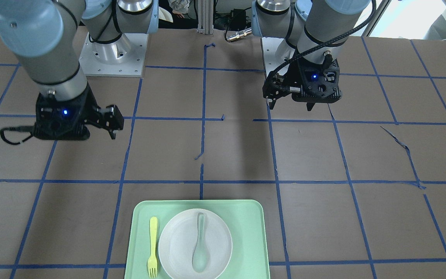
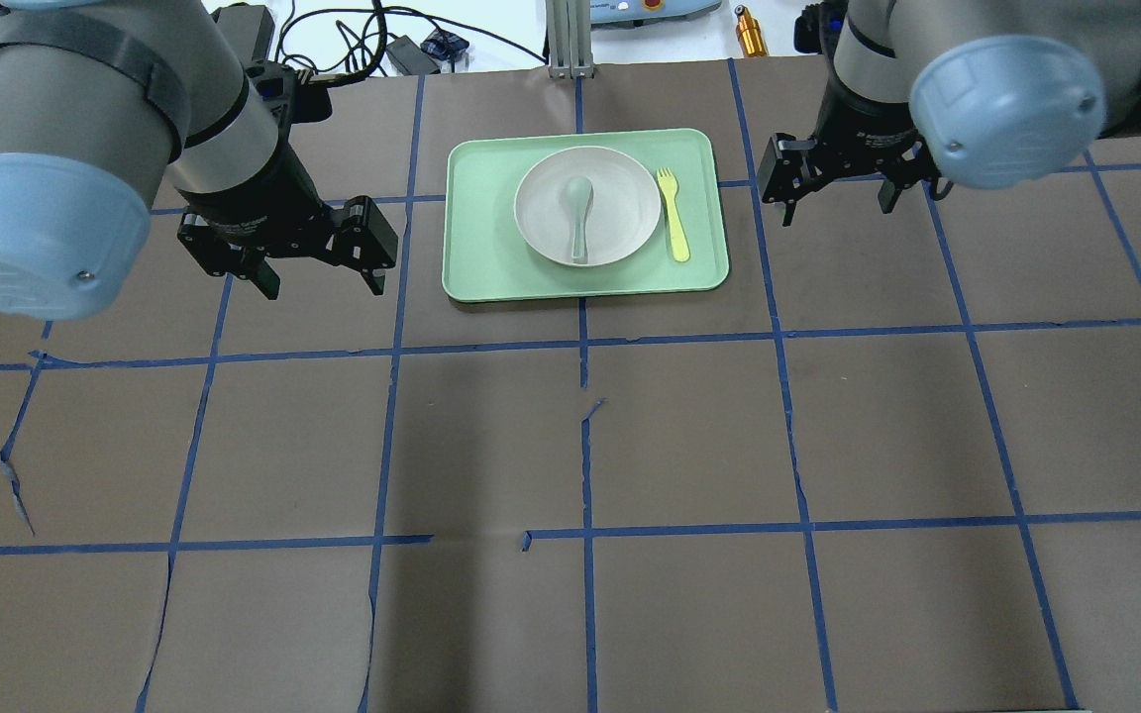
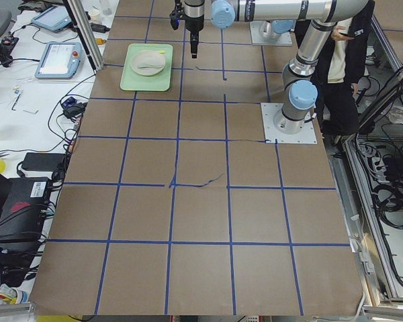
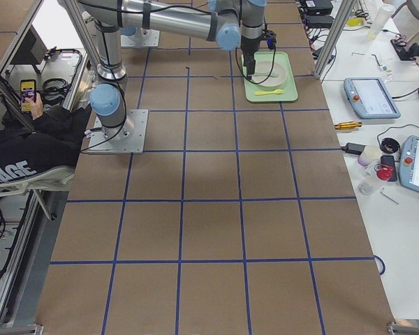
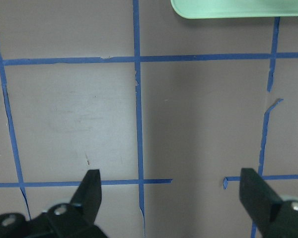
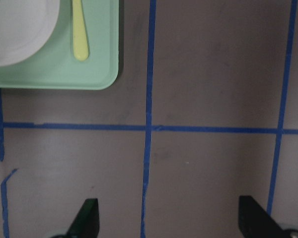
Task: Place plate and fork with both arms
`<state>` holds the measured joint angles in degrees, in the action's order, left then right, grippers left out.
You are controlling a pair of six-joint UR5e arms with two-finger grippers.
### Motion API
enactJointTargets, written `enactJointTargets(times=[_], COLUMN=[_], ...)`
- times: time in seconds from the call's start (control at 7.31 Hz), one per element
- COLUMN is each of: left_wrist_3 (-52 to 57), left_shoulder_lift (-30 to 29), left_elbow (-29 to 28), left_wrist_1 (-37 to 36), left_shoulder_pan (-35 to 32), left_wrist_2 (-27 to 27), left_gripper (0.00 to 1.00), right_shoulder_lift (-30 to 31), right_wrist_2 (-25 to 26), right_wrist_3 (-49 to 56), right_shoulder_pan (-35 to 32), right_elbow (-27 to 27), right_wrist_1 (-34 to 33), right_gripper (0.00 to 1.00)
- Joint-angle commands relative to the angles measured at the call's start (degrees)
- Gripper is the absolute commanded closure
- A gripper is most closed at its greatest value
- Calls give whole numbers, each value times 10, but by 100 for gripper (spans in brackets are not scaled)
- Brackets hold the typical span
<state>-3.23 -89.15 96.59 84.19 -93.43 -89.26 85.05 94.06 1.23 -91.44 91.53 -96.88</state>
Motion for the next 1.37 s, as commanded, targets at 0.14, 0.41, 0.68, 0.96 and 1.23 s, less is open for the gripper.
enactJointTargets(times=[0.14, 0.41, 0.68, 0.96, 1.23], left_wrist_3=[0, -1, -1, -1, -2], left_shoulder_lift=[-1, -1, -1, -1, 2], left_elbow=[0, -1, -2, -3, -2], left_wrist_1=[0, -1, -1, -1, -1], left_shoulder_pan=[-1, -1, -1, 0, -1], left_wrist_2=[-1, -1, -1, -1, -1], left_gripper=[0, 0, 0, 0, 0], right_shoulder_lift=[71, 70, 69, 68, 66], right_wrist_2=[-4, -5, -14, -16, -17], right_wrist_3=[-9, -10, -11, -11, -11], right_shoulder_pan=[-4, -4, -5, -5, -6], right_elbow=[18, 16, 15, 13, 13], right_wrist_1=[52, 58, 67, 71, 70], right_gripper=[0, 0, 0, 0, 0])
